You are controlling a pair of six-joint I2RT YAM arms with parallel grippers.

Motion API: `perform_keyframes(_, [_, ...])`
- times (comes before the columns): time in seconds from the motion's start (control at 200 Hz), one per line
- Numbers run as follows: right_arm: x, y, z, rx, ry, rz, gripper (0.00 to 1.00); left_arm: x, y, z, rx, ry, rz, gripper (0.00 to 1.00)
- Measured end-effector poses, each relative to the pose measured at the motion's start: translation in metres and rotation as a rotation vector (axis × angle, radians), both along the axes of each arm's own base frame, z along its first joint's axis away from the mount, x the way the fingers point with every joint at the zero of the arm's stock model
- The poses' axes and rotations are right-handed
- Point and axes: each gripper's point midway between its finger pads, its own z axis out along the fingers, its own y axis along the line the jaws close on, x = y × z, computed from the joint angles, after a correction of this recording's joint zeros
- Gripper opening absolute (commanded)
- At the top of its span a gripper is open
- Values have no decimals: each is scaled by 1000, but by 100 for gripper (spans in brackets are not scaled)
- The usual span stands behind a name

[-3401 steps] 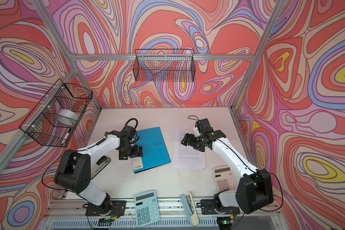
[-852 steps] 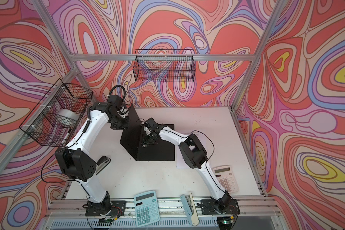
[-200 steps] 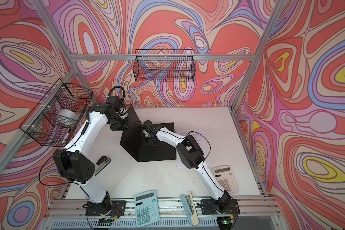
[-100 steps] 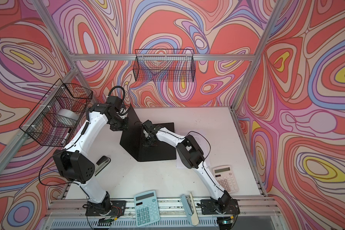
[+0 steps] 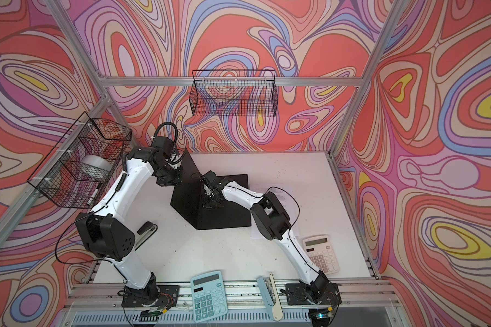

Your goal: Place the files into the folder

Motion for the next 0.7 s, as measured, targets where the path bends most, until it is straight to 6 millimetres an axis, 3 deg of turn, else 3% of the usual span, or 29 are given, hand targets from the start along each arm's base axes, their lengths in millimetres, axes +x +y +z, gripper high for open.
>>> perform_keyframes(0.701, [4,-10,3,-59,-34,-7,0,-1,1,0,-1,0,1,0])
